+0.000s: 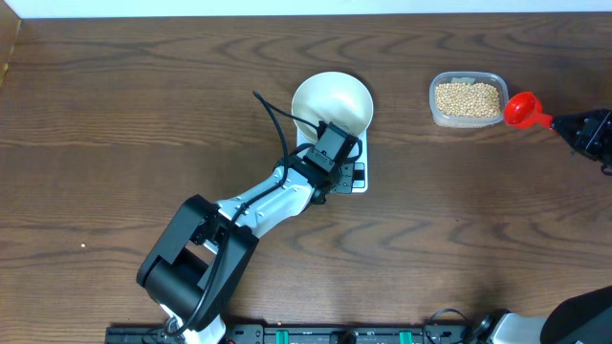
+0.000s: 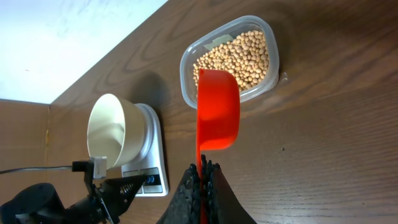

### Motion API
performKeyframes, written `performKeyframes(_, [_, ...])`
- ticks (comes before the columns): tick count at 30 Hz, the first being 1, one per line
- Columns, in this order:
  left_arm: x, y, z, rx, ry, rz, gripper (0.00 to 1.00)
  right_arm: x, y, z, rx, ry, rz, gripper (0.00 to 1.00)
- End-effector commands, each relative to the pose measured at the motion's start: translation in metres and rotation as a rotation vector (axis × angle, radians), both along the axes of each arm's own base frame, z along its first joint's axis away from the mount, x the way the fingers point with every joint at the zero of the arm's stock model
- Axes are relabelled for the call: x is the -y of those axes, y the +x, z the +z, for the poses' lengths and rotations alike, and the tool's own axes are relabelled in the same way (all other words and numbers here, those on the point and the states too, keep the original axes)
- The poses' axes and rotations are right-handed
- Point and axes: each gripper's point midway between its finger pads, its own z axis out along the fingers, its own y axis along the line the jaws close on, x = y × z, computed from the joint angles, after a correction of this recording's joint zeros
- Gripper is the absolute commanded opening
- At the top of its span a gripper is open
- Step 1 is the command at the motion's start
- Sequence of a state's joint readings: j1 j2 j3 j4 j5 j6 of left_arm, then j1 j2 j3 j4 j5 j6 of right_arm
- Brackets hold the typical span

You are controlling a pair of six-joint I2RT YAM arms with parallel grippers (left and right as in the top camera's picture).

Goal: Scoop item into bowl and weigh 50g on scale

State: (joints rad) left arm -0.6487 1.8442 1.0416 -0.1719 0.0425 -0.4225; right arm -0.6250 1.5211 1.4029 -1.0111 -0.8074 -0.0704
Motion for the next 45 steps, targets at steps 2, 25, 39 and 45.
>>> performKeyframes(2, [-0.014,-0.006,-0.019,-0.038,0.05,0.027,0.07,-0.001,-0.001,-0.003,0.001,0.001,0.012,0.01])
performKeyframes(25, [-0.015,-0.012,-0.034,-0.04,0.111,0.021,0.07,-0.001,-0.001,-0.003,0.001,0.001,0.012,0.01])
performKeyframes(39, [-0.028,-0.012,-0.036,-0.053,0.147,0.063,0.07,-0.001,-0.001,-0.003,0.001,0.002,0.012,0.01])
performKeyframes(45, [-0.031,-0.016,-0.038,-0.071,0.157,0.069,0.07,-0.001,-0.001,-0.003,0.001,0.002,0.012,0.01])
